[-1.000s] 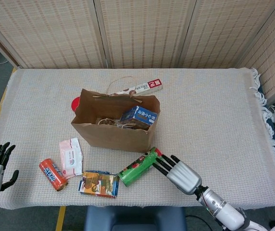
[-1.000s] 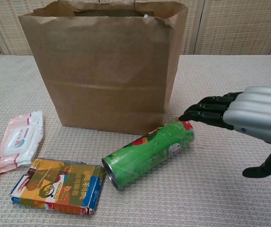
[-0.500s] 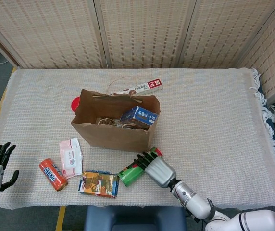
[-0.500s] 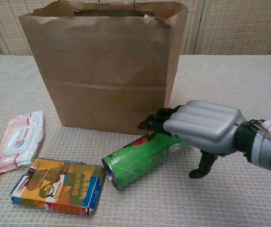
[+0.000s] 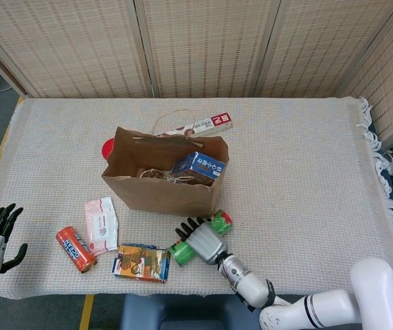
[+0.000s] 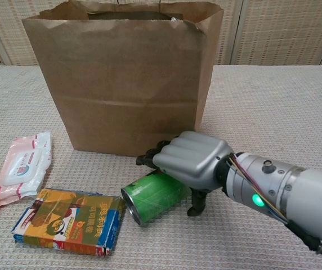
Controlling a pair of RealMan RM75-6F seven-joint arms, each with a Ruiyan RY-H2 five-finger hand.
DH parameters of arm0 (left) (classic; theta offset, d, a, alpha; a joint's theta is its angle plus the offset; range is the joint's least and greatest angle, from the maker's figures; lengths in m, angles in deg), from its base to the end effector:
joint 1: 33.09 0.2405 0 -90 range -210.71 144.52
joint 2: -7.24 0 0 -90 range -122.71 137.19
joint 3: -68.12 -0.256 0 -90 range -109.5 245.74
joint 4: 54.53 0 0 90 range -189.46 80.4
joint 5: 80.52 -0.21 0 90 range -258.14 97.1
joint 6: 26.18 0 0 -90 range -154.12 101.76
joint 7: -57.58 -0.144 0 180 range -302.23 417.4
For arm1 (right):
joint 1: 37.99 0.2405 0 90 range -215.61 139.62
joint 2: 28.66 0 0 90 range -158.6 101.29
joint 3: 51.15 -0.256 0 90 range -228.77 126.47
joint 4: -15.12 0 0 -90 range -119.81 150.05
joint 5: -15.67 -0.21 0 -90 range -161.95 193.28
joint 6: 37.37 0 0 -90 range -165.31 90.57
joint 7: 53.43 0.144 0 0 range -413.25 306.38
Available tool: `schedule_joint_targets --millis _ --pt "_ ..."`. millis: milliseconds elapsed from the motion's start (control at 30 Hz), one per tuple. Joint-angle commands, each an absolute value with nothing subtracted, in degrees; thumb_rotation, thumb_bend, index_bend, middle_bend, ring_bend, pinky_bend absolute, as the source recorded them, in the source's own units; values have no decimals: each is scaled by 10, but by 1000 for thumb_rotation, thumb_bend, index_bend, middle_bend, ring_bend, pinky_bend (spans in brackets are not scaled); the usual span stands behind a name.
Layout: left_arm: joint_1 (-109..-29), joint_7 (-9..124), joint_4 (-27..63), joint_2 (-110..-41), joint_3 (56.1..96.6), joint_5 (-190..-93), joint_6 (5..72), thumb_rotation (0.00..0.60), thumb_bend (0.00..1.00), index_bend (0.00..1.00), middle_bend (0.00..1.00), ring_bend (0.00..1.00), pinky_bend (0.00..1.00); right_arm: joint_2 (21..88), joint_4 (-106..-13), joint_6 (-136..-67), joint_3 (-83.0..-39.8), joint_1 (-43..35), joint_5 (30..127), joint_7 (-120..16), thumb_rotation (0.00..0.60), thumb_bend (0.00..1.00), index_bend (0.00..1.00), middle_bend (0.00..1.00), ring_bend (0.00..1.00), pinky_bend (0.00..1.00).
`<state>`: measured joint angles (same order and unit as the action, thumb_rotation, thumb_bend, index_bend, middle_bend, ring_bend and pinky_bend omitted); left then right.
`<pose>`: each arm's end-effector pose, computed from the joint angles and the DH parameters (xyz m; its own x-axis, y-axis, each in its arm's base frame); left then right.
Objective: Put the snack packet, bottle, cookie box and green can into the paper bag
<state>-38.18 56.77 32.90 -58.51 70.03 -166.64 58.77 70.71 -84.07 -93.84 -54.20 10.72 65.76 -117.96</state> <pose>-0.3258 0.1801 0.1558 0.4608 0.0147 0.8874 0.8875 -0.0104 -0.4607 -0.0736 -0.2472 -0.0949 0.8120 -0.1922 0.5511 -0.5106 -0.6912 0.5113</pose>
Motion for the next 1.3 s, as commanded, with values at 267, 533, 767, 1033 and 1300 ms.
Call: schedule_joint_targets --millis 267,533,767,1033,1300 --pt "-382 571 328 -585 700 -1667 587 600 393 71 0 0 0 686 -875 -972 -514 117 666 -1176 600 341 593 557 603 671" --pt "-382 566 328 -586 700 -1667 589 600 393 70 0 0 0 568 -975 -1033 -474 64 804 -1073 600 361 629 579 624 689" --pt "-381 558 330 -588 701 -1665 590 600 393 71 0 0 0 443 -1045 -1109 -469 10 919 -958 600 361 630 580 624 689" --pt "-380 552 332 -590 702 -1664 593 600 394 70 0 0 0 373 -1076 -1177 -544 -13 959 -894 600 361 633 584 624 689" --pt "-380 554 331 -589 702 -1665 592 600 393 71 0 0 0 426 -1072 -1197 -688 44 880 -937 600 361 632 584 624 689"
